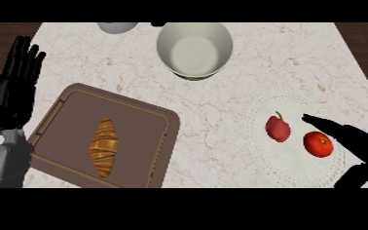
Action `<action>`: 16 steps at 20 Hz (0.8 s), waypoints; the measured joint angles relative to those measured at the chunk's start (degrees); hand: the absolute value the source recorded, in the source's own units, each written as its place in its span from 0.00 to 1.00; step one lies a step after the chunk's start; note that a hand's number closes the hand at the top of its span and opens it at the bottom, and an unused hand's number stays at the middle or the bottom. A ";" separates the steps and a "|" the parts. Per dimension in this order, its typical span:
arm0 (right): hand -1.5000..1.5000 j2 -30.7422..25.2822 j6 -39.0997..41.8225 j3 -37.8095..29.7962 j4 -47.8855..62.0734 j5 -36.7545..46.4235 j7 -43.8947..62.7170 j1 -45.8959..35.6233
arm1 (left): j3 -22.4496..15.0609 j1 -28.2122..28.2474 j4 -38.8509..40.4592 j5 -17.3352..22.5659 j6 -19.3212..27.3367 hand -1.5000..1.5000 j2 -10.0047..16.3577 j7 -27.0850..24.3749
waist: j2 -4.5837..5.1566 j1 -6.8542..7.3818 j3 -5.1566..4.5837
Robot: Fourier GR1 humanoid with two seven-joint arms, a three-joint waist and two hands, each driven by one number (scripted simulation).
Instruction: Pick the tomato from the placemat and place it in the bowl
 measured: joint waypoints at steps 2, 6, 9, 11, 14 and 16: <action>0.00 0.38 -0.56 -0.01 2.70 1.07 -0.30 -1.43 | -0.03 0.08 0.46 -0.76 0.06 0.50 -0.57 -0.72 | 0.00 0.02 -0.01; 1.00 1.38 -3.96 0.23 4.96 2.91 -2.25 -1.97 | 0.64 -0.92 1.04 -0.94 -0.40 0.50 -0.50 0.01 | -0.02 -0.02 -0.08; 1.00 2.49 -7.61 -0.68 8.13 3.03 -4.52 -4.23 | 0.86 -1.72 2.08 -1.34 -0.26 0.50 -0.72 -0.39 | -0.06 0.00 -0.24; 1.00 2.40 -9.46 -1.03 10.39 3.53 -6.56 -5.40 | 0.64 -1.50 2.16 -1.71 -0.53 0.50 -1.10 -0.81 | -0.11 0.03 -0.30; 1.00 2.39 -10.42 -1.27 9.81 3.79 -7.85 -4.99 | 1.67 -1.05 2.66 -1.19 -1.83 0.50 -0.66 -1.40 | -0.13 -0.08 -0.34; 1.00 1.12 -10.98 -1.48 14.60 5.14 -8.42 -10.24 | 1.00 -1.54 1.90 -1.37 -1.72 0.50 -1.07 -0.80 | 0.17 0.92 -0.17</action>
